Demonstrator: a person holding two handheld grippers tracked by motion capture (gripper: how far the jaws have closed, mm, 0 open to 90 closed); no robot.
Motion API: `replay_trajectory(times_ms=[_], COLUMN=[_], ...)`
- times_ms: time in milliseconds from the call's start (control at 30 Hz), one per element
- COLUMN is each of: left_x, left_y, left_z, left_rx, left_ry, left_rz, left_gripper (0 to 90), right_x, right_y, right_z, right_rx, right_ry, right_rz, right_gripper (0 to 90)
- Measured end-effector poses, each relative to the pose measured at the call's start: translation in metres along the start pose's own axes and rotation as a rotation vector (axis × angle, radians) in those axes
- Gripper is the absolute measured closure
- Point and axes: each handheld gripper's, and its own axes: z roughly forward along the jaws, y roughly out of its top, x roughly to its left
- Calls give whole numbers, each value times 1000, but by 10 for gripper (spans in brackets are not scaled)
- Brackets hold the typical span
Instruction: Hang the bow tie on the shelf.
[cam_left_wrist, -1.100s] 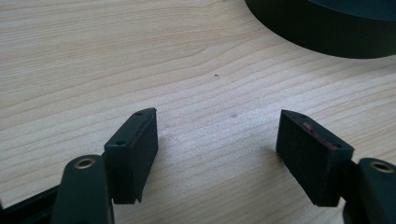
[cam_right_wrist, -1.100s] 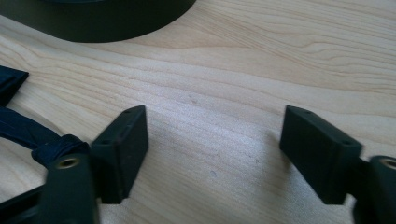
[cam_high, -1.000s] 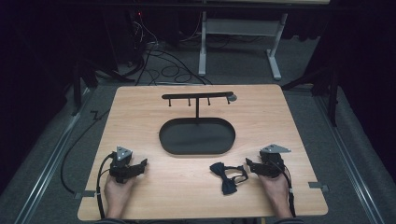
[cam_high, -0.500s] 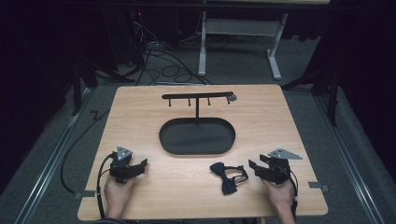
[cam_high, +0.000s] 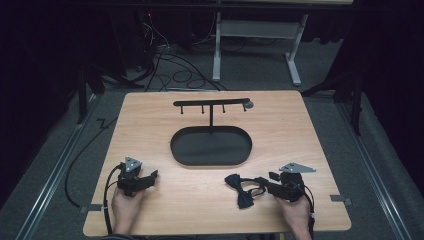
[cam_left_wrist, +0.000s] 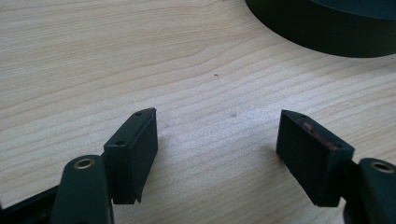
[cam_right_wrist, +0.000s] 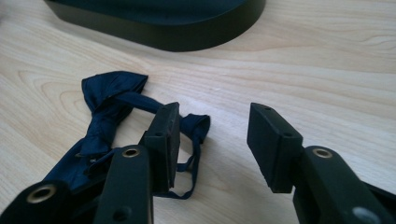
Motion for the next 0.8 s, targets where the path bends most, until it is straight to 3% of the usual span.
replay_trajectory(times_ms=[367,800], left_x=[0,0], left_y=[0,0], left_z=[0,0], left_rx=[-1,-3], left_ry=[1,-3], left_rz=[-1,-4], left_gripper=[298,296], right_x=[3,3], right_y=[-5,-6], right_z=[14,20], right_rx=[42,59], right_ry=[17,20], right_rz=[-12,-21], right_gripper=[649,865])
